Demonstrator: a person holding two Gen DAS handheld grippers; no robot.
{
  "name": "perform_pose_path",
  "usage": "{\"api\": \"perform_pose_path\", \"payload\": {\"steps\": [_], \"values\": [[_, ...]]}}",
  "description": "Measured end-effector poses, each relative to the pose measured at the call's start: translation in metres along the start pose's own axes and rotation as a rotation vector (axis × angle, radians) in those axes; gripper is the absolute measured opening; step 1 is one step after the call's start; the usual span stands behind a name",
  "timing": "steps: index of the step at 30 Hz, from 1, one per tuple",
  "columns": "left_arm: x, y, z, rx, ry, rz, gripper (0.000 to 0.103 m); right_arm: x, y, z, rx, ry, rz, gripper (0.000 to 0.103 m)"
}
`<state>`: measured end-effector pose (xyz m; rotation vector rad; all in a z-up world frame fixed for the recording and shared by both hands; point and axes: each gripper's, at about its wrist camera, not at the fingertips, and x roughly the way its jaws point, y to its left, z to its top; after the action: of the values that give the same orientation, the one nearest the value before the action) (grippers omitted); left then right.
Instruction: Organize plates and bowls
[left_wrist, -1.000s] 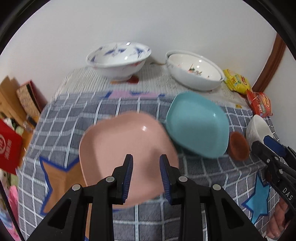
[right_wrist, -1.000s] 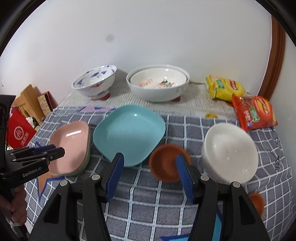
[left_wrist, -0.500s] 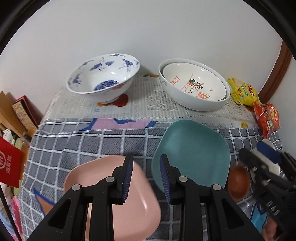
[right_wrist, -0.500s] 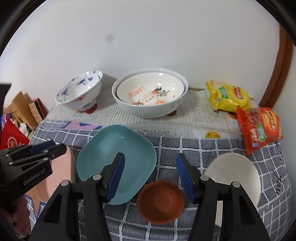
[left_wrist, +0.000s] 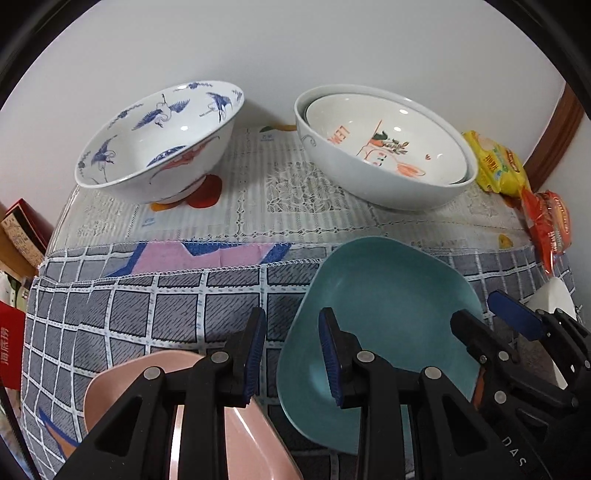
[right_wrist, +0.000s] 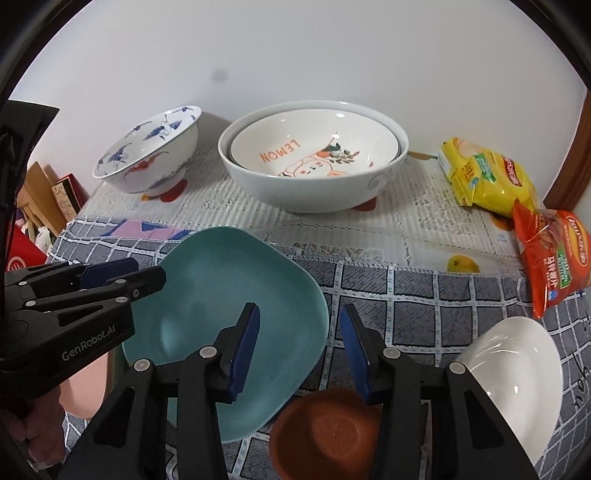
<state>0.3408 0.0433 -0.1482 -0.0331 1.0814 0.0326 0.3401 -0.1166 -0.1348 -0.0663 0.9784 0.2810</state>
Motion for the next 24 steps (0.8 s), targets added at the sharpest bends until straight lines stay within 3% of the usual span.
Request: {"api": "perform_pose_path", "payload": {"steps": [12,19,24], "values": [[0.023,-0.007,-0.001,0.018,0.048,-0.013,0.024,0.020,-0.001,-0.001,0.002,0.038,-0.039,0.035],[0.021,-0.008,-0.002,0.033,0.039,0.020,0.020,0.026,-0.004,-0.003,0.021,0.037,-0.062,0.010],[0.008,-0.004,-0.001,0.004,0.012,0.002,0.015,0.023,-0.012,-0.002,0.075,0.019,-0.035,0.007]]}}
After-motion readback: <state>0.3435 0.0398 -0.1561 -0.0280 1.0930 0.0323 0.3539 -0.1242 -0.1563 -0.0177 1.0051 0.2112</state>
